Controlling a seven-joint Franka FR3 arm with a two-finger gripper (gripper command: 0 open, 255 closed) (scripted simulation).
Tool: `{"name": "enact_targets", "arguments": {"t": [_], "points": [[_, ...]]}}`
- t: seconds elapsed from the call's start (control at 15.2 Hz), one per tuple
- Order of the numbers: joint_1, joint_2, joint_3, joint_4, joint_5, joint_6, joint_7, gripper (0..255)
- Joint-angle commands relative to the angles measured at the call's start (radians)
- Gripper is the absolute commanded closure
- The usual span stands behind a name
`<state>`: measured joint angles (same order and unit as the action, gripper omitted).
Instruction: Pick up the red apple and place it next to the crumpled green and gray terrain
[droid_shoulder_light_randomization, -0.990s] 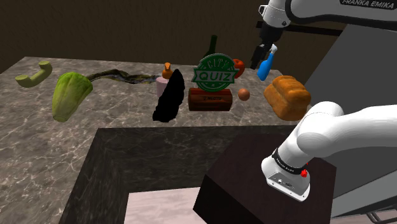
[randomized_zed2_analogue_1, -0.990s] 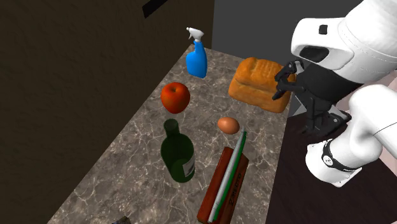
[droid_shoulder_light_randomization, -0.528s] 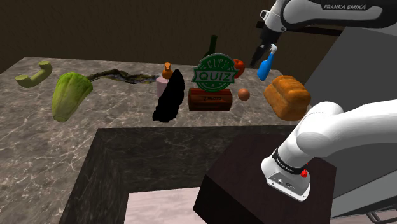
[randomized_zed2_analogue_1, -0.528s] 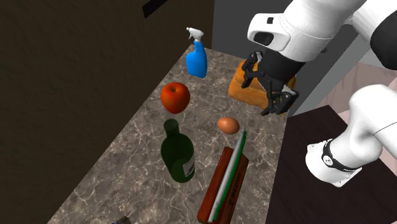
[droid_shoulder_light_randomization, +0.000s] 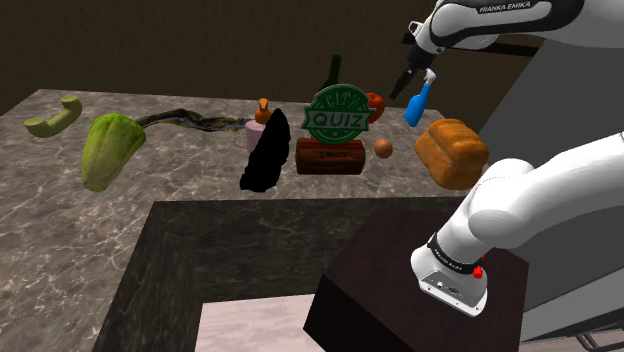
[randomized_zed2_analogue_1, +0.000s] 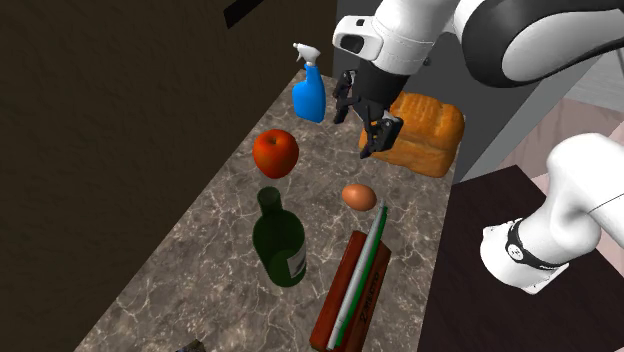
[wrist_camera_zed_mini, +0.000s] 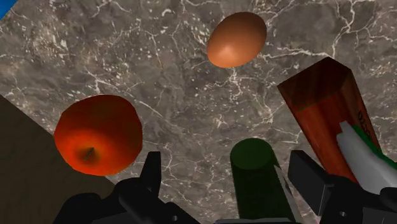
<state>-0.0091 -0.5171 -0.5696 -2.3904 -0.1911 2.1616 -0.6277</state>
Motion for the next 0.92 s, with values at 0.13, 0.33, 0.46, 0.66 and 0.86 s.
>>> {"name": "enact_targets", "arguments": {"t": [0.13,0.33,0.46,0.66,0.86], "points": [[0.080,0.140,-0.150,0.083,0.110,0.092,-0.171,0],[0.164,0.266,-0.282,0.165,0.256,0.132,-0.334,0],[0.225,0.374,-0.377,0.232,0.401,0.136,-0.470,0],[0.250,0.597,-0.478,0.358,0.705,0.077,-0.717,0],[0.132,0.767,-0.428,0.475,0.907,-0.007,-0.864,0]]}}
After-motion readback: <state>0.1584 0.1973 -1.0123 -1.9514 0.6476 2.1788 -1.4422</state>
